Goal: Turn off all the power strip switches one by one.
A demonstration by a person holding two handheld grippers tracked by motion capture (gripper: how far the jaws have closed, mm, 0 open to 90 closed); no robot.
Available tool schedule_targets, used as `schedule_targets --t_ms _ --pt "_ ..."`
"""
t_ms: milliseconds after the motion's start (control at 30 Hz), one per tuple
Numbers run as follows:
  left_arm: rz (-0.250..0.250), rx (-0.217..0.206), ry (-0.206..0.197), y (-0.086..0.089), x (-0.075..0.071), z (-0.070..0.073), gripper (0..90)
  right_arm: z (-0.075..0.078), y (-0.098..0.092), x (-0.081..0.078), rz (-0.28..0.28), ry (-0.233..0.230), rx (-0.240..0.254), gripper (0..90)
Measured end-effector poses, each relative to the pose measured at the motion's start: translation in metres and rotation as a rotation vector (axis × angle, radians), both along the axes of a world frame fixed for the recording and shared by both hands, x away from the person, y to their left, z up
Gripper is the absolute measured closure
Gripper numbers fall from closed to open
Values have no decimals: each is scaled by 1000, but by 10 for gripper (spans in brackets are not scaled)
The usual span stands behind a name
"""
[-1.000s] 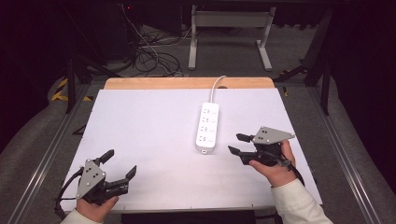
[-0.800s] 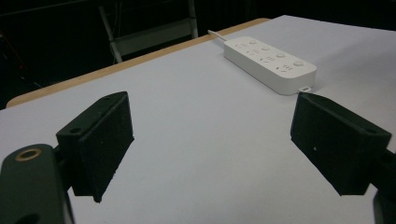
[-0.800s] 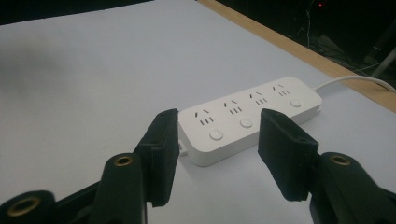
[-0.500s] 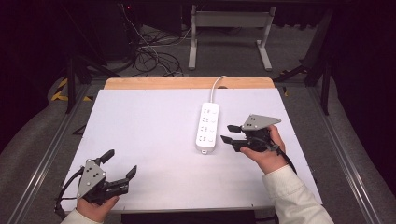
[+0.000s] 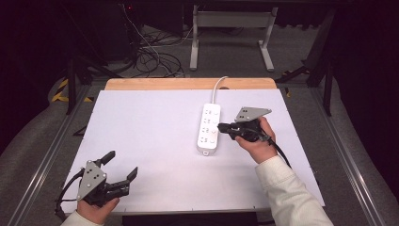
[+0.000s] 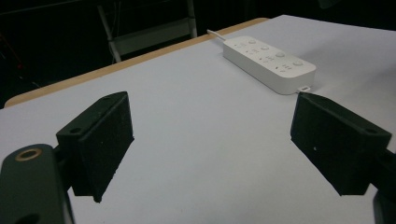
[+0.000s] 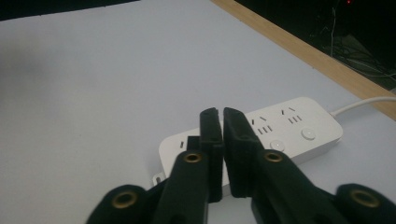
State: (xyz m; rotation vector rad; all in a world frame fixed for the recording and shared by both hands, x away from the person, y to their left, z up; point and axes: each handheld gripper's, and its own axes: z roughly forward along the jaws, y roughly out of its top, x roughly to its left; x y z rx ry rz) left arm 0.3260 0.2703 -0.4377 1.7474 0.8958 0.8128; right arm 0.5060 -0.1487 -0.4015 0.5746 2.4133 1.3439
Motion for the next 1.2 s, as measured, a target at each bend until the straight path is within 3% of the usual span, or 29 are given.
schedule_targets --t_ms 233,500,900,1200 --pt "1 -2 -1 0 0 0 136 -3 6 12 8 57 -1 900" --pt "0 0 0 1 0 0 136 -21 18 27 20 105 -62 900" --pt "8 3 9 0 2 -1 137 -39 27 33 37 180 -172 900" --pt "5 6 8 1 2 -1 139 -45 33 32 30 226 -191 900"
